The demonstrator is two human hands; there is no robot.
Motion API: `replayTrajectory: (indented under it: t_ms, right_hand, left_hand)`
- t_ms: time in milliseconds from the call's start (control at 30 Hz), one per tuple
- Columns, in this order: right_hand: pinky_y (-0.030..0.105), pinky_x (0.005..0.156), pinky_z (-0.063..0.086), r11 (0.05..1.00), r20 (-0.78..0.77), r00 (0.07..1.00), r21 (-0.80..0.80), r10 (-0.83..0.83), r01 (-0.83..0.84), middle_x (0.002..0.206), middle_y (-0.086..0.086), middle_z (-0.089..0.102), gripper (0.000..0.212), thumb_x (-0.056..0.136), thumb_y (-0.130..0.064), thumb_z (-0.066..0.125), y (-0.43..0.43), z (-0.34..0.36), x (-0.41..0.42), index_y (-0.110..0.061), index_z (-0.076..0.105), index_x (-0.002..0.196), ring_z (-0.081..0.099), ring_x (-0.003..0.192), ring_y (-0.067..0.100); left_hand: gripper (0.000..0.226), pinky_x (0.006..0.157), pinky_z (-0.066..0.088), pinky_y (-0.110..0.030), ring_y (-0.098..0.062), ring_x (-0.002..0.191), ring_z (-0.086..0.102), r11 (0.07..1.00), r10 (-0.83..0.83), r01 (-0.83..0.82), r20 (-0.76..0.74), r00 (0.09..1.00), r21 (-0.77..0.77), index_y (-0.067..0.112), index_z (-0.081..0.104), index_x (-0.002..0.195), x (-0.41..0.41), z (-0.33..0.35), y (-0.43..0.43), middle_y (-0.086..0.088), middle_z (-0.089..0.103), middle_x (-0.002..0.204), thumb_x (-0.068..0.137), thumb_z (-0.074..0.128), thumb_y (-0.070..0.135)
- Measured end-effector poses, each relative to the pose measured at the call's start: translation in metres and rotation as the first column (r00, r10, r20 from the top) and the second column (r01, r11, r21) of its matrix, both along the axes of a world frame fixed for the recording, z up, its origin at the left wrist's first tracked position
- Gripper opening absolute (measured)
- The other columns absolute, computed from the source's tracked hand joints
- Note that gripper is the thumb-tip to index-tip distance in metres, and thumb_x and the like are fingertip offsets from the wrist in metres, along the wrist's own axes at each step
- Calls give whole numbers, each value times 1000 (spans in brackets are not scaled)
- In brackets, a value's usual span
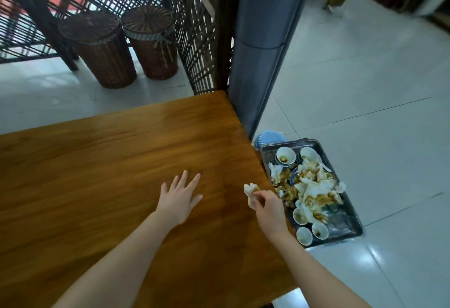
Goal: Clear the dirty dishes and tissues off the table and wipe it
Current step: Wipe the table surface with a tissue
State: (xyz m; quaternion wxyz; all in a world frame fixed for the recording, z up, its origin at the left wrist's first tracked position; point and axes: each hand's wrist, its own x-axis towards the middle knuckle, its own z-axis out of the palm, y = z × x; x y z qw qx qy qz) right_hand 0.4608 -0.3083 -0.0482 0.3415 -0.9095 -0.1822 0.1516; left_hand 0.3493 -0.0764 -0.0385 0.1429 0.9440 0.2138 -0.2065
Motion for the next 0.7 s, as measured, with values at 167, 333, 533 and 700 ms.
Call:
replayTrajectory:
  t_ms: [167, 333, 533, 700]
  right_hand:
    - [24, 83, 46, 1000, -22, 1000, 3, -20, 20, 96, -3, 59, 22, 93, -7, 56, -58, 0, 32, -9, 66, 112, 57, 92, 12]
    - [26, 82, 48, 999, -9, 1000, -30, 11, -11, 97, 5, 65, 16, 92, -5, 57, -115, -1, 73, -7, 68, 104, 59, 91, 16]
    - [17, 72, 43, 1000, 19, 1000, -27, 14, -13, 87, 0, 63, 14, 88, -3, 61, -167, 5, 120, -7, 69, 99, 59, 83, 15]
    - [20, 75, 46, 1000, -5, 1000, -17, -18, 17, 89, 1, 65, 16, 88, -1, 60, -197, 12, 152, -9, 68, 99, 59, 83, 11]
  left_hand:
    - [64, 117, 11, -54, -29, 149, 3, 999, 48, -48, -1, 999, -9, 37, -2, 153, 27, 1, -58, -4, -3, 163, 99, 26, 55]
    - [63, 117, 10, -53, -28, 149, 3, 993, 108, -108, -6, 994, -47, 37, -3, 153, 60, 0, -123, -4, -3, 163, 99, 25, 56]
    - [60, 117, 11, -53, -27, 149, 4, 989, 136, -135, 8, 991, -64, 37, 1, 153, 95, 3, -174, -4, 0, 163, 100, 26, 52]
    - [59, 117, 11, -53, -28, 149, 4, 988, 140, -138, 27, 990, -70, 36, 1, 154, 116, 15, -198, -5, 0, 163, 101, 25, 50]
